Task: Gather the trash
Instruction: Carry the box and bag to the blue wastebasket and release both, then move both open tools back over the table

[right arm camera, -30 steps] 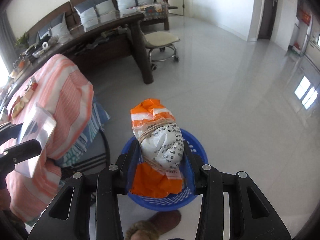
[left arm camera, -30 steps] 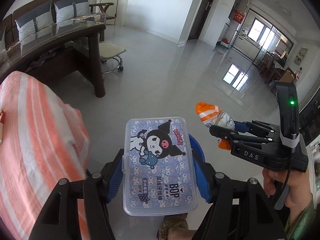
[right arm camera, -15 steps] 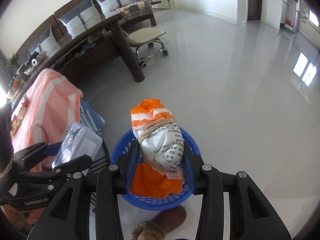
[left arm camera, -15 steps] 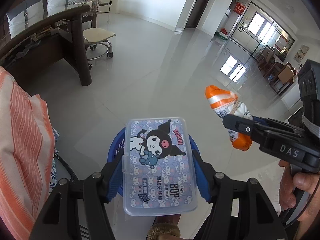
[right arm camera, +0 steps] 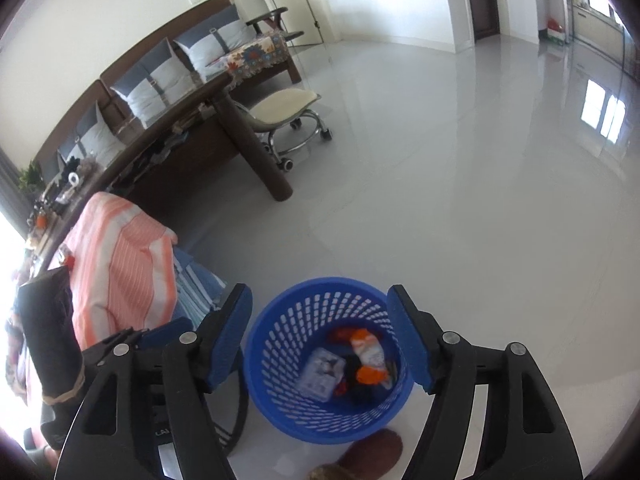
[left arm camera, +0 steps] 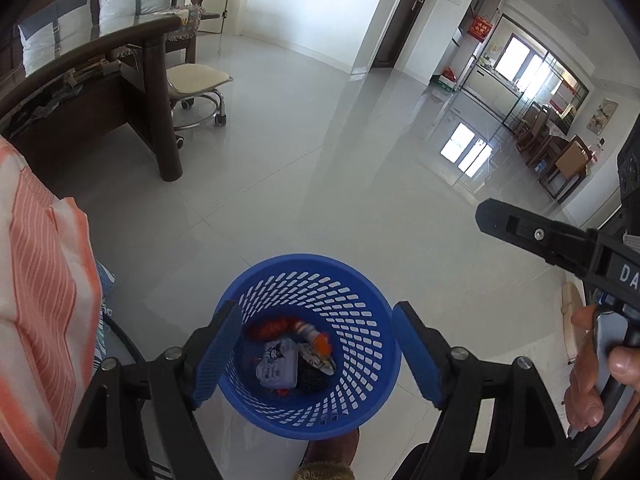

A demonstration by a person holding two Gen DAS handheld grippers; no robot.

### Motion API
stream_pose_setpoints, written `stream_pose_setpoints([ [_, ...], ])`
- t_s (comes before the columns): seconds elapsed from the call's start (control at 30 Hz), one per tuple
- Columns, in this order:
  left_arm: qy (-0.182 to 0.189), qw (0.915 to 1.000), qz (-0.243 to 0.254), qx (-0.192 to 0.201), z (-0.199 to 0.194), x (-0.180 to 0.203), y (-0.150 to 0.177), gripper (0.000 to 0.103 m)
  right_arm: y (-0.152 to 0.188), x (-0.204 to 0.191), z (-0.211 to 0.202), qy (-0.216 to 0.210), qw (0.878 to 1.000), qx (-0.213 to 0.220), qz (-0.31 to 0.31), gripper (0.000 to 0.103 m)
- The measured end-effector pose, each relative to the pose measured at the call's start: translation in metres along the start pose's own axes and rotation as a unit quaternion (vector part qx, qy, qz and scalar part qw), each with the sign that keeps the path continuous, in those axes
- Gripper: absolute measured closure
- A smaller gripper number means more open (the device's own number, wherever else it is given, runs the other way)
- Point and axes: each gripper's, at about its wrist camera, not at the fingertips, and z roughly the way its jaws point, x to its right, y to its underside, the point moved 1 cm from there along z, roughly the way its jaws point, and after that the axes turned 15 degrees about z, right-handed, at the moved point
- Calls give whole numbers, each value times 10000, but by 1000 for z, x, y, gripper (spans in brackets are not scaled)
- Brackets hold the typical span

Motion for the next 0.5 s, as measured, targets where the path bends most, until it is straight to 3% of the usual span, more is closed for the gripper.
stream_pose_setpoints([
  [0.07, -116, 9997, -10, 228, -17, -2, -1, 24, 0, -3, -4, 71, 9999, 132, -72, 25],
  [0.2, -351, 9979, 234, 500, -62, 1, 5, 24, 1, -18, -10, 233, 9983, 400, -365, 6],
  [0.43, -736, 9959, -3, 528, -141, -37, 59, 24, 17, -72, -14, 464, 9882, 814, -1213, 5],
  [0.5, -1100, 9932, -138, 366, -159, -59, 85, 24, 27, -96, -15, 349, 9849, 889, -1443, 4],
])
